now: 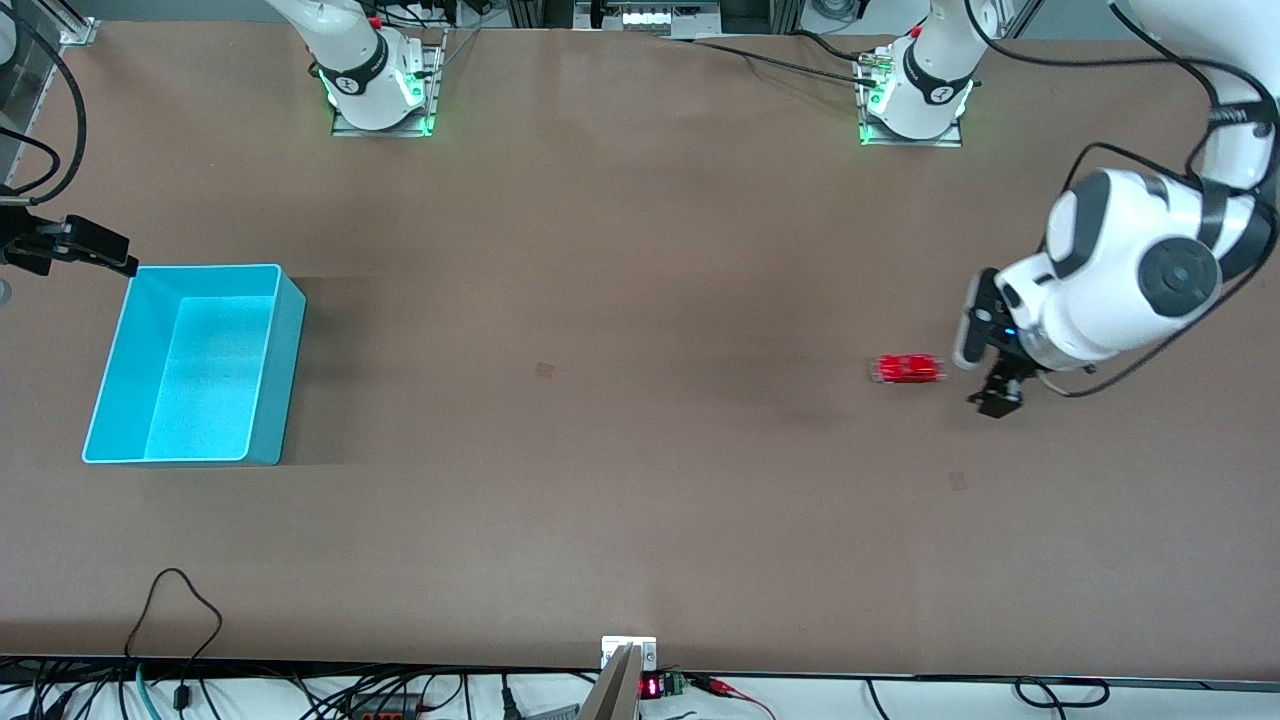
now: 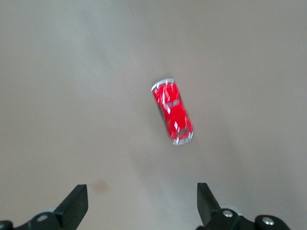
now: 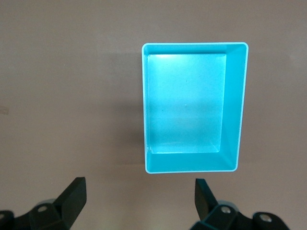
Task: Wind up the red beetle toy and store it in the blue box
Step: 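Raise the left gripper away as the car rolls toward the box, then reach the right gripper to the car while the left gripper withdraws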
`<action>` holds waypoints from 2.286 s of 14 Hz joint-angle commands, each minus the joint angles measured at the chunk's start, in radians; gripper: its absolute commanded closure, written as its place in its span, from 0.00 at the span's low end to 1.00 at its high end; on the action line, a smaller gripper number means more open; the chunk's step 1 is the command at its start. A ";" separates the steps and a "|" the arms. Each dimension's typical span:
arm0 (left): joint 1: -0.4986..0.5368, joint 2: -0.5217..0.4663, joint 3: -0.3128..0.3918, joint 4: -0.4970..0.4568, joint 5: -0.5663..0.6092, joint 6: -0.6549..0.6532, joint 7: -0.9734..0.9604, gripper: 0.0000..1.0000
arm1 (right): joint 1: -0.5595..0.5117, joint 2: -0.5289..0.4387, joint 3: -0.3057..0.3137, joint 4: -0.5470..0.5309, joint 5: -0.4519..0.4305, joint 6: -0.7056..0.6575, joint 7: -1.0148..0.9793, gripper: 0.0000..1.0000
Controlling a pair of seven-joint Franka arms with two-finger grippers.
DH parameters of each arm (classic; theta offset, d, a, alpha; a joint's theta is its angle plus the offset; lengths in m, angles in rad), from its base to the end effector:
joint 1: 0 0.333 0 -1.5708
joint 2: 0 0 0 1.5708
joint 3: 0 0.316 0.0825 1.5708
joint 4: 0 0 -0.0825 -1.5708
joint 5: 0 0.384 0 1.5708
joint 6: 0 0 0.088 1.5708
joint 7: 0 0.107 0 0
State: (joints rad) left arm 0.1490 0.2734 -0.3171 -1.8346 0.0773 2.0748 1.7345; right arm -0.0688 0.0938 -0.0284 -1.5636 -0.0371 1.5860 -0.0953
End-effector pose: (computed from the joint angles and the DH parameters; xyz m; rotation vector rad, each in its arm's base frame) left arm 0.6144 -0.0886 0.3872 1.7741 -2.5622 -0.0016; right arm 0.5785 -0.0596 0.5760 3.1067 0.0000 -0.1163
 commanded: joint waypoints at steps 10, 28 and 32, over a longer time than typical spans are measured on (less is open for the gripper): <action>-0.077 0.017 0.068 0.098 -0.093 -0.015 -1.327 0.00 | -0.003 -0.003 0.004 -0.006 0.022 0.008 0.006 0.00; -0.175 -0.184 0.332 0.233 -0.146 -0.317 -1.751 0.00 | 0.013 0.072 0.015 0.007 0.204 0.052 0.005 0.00; -0.172 -0.258 0.325 0.157 -0.143 -0.324 -1.774 0.00 | 0.084 0.132 0.041 -0.078 0.192 0.086 0.000 0.00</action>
State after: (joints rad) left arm -0.0243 0.0833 0.0091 -1.6025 -0.0521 1.7485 -0.0246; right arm -0.0077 0.2154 -0.0041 -1.5969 0.1508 1.6486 -0.0978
